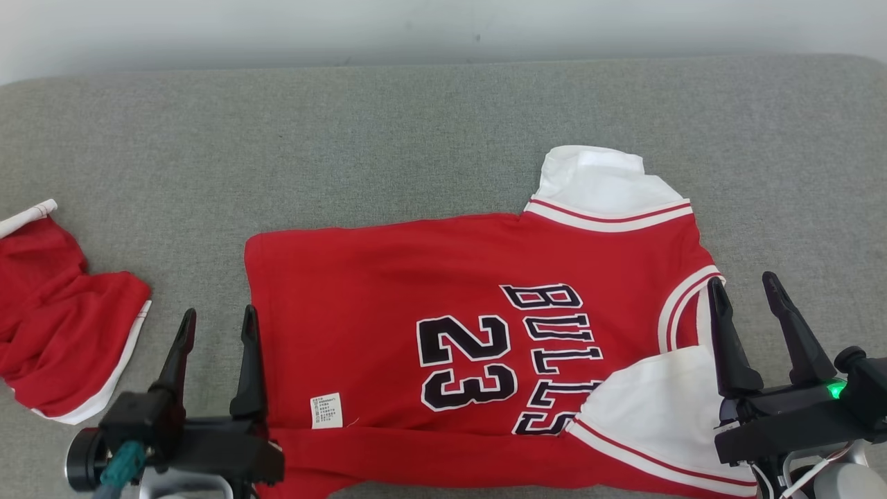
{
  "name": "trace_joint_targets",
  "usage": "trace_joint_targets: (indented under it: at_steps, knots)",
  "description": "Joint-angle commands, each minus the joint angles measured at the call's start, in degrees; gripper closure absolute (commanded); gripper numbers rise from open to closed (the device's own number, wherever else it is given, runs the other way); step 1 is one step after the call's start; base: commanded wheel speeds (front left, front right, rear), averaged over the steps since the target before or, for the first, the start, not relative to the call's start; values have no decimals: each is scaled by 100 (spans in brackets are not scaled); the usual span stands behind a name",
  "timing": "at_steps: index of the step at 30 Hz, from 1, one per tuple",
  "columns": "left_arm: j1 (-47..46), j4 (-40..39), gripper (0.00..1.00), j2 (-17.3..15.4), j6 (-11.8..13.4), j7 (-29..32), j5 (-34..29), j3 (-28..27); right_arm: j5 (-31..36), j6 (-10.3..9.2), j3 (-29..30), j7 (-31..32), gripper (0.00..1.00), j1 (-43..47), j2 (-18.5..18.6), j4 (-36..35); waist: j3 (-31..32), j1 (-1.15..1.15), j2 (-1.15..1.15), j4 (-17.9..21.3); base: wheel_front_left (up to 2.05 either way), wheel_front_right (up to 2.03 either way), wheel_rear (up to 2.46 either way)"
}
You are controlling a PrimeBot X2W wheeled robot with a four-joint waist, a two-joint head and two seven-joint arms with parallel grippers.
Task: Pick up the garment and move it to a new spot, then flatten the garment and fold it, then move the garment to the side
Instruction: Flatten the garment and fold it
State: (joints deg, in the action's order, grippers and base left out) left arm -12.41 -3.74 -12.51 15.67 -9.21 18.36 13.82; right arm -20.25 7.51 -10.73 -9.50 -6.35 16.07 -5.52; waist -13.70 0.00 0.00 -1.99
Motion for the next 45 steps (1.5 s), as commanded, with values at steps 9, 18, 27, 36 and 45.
trace_joint_targets:
  at_steps: [9,18,27,36,45]
  knots:
    - [-938,633,0,-185,-603,866,655,-19,-92,-4,-127,57,0,-129,64,-35,-243,0,0,87,0,0,0]
    - [-2056,2090,0,-248,-1231,1543,1453,-252,-177,-4,-135,-63,0,-249,-2,46,-611,0,0,341,0,0,0]
    - [-2572,2931,0,-364,-1514,1626,1701,-335,-232,-4,-154,-155,0,-336,-43,163,-762,0,0,477,0,0,0]
    - [-2700,3423,1,-332,-1588,1780,1738,-239,-311,-4,-130,-178,0,-503,19,247,-792,0,0,506,0,0,0]
    - [-2793,3351,100,-348,-1624,1981,1725,-95,-714,-4,66,28,0,-1361,421,731,-840,0,0,522,0,0,0]
